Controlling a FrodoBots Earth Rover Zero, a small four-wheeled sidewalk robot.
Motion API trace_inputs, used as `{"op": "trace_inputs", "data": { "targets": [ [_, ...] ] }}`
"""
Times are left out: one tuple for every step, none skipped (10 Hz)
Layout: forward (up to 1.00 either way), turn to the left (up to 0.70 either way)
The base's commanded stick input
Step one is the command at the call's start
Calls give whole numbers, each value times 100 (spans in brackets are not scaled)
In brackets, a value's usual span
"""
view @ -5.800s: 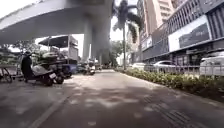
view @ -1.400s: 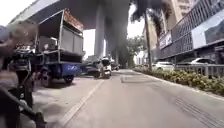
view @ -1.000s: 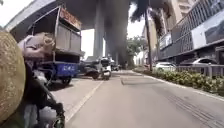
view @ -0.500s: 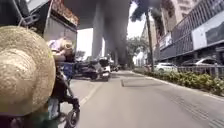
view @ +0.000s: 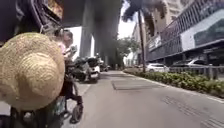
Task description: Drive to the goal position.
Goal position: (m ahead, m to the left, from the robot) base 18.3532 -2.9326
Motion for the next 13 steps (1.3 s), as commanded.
{"op": "trace_inputs", "data": {
  "targets": [
    [70, 0],
    [70, 0],
    [70, 0],
    [70, 0],
    [70, 0],
    [70, 0],
    [70, 0],
    [70, 0],
    [70, 0],
    [70, 0],
    [70, 0],
    [70, 0],
    [70, 0]
  ]
}}
